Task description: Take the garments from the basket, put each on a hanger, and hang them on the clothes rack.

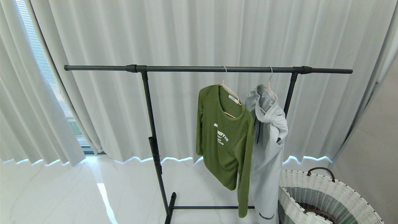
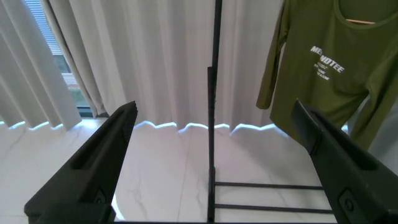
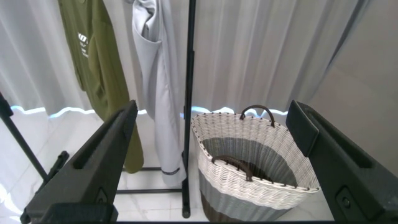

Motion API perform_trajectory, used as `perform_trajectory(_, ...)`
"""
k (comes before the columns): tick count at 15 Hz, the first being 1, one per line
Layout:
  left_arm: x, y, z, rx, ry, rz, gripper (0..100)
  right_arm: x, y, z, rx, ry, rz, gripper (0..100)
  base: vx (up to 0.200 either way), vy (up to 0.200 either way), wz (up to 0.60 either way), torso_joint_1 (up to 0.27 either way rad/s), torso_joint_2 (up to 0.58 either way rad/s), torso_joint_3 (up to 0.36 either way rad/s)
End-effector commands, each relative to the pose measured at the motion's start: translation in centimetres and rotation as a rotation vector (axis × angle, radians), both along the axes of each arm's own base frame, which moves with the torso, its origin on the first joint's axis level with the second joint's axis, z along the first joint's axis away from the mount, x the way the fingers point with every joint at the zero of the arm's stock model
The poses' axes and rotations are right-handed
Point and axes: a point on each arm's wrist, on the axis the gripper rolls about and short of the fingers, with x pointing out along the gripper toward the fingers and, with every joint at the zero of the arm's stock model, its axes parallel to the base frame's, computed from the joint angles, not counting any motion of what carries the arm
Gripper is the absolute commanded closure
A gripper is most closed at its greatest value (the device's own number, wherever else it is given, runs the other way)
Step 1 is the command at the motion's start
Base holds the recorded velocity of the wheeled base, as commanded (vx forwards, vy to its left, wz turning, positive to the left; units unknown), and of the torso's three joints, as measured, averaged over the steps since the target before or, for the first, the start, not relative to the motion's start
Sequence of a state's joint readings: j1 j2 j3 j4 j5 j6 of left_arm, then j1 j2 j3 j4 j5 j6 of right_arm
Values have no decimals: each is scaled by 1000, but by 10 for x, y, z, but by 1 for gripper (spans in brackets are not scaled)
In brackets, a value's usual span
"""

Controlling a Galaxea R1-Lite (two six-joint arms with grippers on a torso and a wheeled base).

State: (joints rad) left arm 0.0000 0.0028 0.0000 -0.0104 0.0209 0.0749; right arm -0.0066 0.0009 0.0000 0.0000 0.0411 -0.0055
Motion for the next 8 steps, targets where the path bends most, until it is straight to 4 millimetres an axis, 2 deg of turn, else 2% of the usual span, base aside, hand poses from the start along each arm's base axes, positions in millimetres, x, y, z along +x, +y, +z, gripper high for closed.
perform_trajectory(1,0,0,0,0,-2,1,0,0,0,0,-2,1,-1,0,0,0,0,0,0,0)
perform_trajectory(8,0,0,0,0,-2,1,0,0,0,0,-14,0,1,0,0,0,0,0,0,0)
